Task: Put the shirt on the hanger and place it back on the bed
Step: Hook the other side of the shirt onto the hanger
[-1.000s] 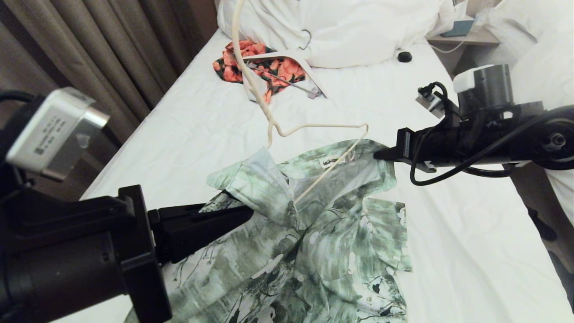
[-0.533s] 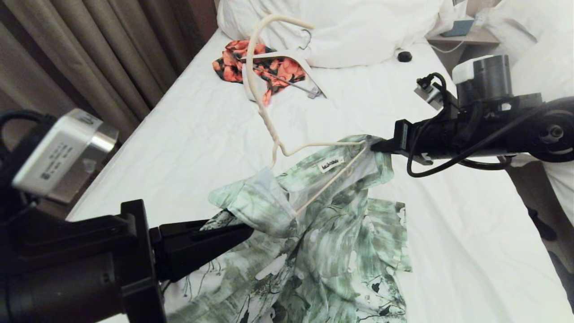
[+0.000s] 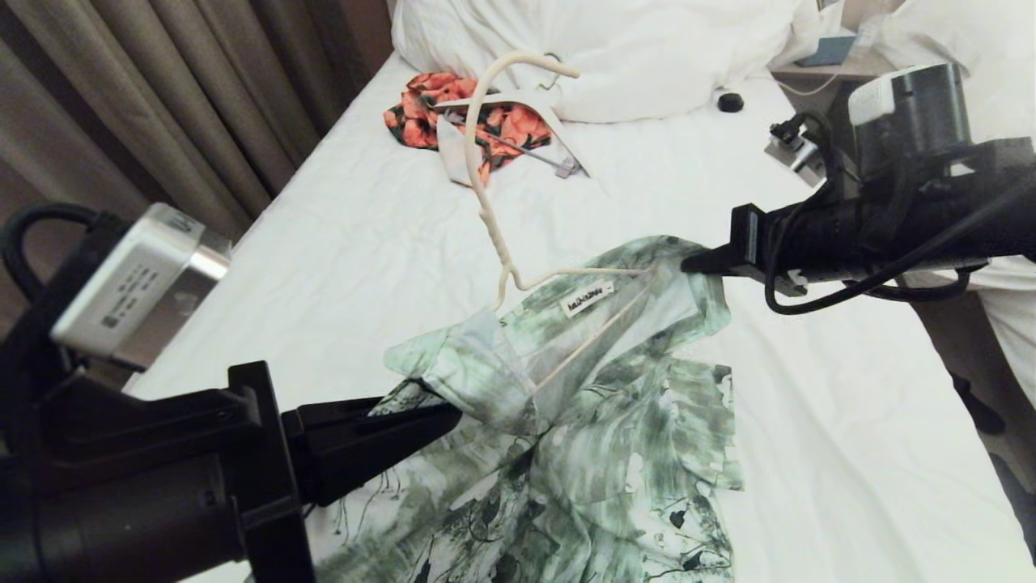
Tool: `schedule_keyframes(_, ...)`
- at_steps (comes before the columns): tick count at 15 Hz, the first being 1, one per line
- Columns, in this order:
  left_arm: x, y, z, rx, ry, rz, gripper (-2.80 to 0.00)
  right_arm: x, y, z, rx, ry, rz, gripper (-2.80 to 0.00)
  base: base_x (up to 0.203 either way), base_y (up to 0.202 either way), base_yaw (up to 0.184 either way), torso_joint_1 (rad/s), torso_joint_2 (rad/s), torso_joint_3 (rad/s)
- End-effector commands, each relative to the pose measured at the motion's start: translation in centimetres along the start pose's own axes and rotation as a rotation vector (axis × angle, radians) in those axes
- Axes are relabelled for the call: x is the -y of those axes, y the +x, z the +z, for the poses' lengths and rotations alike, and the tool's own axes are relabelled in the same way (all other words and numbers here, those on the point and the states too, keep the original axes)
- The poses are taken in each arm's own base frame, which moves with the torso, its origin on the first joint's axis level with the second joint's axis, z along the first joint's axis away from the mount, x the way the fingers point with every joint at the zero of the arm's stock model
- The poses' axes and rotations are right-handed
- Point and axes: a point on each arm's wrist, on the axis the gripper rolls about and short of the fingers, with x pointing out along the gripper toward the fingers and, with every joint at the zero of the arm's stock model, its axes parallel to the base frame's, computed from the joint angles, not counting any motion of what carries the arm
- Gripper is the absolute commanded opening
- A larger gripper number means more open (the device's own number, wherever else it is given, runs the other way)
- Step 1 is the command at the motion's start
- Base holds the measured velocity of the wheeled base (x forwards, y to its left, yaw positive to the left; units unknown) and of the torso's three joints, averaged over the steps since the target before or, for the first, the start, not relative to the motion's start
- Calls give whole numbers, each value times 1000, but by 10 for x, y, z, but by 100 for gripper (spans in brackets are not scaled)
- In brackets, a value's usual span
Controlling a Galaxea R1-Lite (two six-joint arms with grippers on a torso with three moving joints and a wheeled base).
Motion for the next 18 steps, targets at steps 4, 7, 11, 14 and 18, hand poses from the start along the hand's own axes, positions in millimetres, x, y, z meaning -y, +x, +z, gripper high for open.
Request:
schedule_keyframes(4,2,3,7,12,5,-8,-280,-19,-20,6,37,-30,45,-280,0,0,0,0,0,0)
schedule_keyframes(7,3,11,10,6,6,-13,-280,-35,-30,5,49,-64,91,-280,0,0,0,0,0,0)
schedule_keyframes(11,7,30,8,-9,6,-30,-280,-58,-50,1,63,-113,153,-280,0,0,0,0,0,0)
schedule_keyframes(14,10,52,9,57,0,-35,-280,-67,-65,-1,72,-133,182,-280,0,0,0,0,0,0)
schedule_keyframes(18,12,74,8,106,-10,-37,-280,-79,-81,-4,86,-152,225,-280,0,0,0,0,0,0)
